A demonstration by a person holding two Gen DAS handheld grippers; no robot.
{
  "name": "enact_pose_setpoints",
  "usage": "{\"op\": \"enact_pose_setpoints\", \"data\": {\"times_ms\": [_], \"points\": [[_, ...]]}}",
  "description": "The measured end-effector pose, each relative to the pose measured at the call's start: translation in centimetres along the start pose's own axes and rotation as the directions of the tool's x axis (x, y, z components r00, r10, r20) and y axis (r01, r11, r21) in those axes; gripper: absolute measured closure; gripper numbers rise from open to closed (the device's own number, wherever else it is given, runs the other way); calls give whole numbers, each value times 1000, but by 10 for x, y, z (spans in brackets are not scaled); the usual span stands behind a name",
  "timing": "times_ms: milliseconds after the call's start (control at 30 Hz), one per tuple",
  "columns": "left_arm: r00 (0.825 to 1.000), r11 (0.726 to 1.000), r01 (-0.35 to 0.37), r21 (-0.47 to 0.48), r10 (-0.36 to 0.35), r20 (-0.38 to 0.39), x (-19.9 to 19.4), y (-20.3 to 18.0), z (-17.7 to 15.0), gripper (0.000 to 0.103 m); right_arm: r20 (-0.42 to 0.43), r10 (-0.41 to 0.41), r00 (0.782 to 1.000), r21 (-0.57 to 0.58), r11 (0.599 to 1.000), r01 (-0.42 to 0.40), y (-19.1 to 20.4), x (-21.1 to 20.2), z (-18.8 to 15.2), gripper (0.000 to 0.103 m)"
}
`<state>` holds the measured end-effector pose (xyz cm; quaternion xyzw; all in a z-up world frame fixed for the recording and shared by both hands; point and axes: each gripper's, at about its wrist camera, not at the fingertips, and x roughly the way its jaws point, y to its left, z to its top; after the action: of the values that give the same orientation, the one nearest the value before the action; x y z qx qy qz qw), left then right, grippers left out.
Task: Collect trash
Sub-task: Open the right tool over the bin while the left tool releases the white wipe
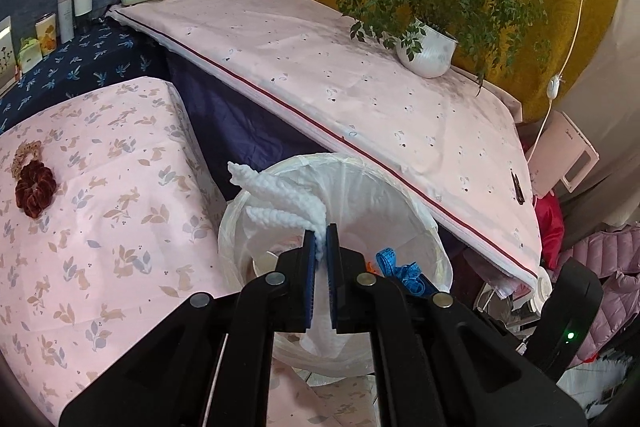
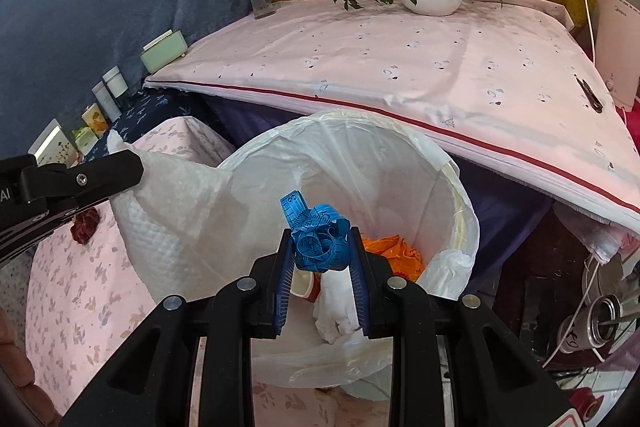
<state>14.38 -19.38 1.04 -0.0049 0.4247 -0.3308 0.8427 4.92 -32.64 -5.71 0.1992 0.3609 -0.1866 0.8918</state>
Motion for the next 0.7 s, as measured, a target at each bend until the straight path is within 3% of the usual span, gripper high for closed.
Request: {"op": "enact_pose_setpoints", "data": {"times_ms": [33, 100, 133, 167, 267, 467, 700], "points": [[1000, 1000, 0, -4, 0, -3, 1, 0, 0, 97, -1, -1, 1000, 1, 1000, 1, -1, 1, 0, 77], [1000, 1000, 1, -15, -1, -10, 4, 2, 0, 82, -4, -3, 1000, 2, 1000, 3, -1, 2, 1, 76], [1000, 1000, -4, -23, 4, -9, 5, 3, -1, 63, -2, -5, 1000, 6, 1000, 5, -1, 2, 1, 74], [1000, 1000, -11, -29, 11, 2, 4, 4, -1, 51, -3, -3, 1000, 9, 1000, 3, -2, 2, 1, 69], [999, 999, -34, -14, 35, 32, 0, 6, -2, 46, 8, -8, 1000, 12, 1000, 8, 0, 1, 2, 61], [998, 998, -56, -39, 58, 30, -1, 20, -3, 46, 9, -11, 1000, -9, 1000, 11, 8, 2, 0, 52], [995, 994, -92, -65, 94, 31, -7, 42, -9, 46, 5, -9, 1000, -48, 999, 9, 23, 1, -6, 49]]}}
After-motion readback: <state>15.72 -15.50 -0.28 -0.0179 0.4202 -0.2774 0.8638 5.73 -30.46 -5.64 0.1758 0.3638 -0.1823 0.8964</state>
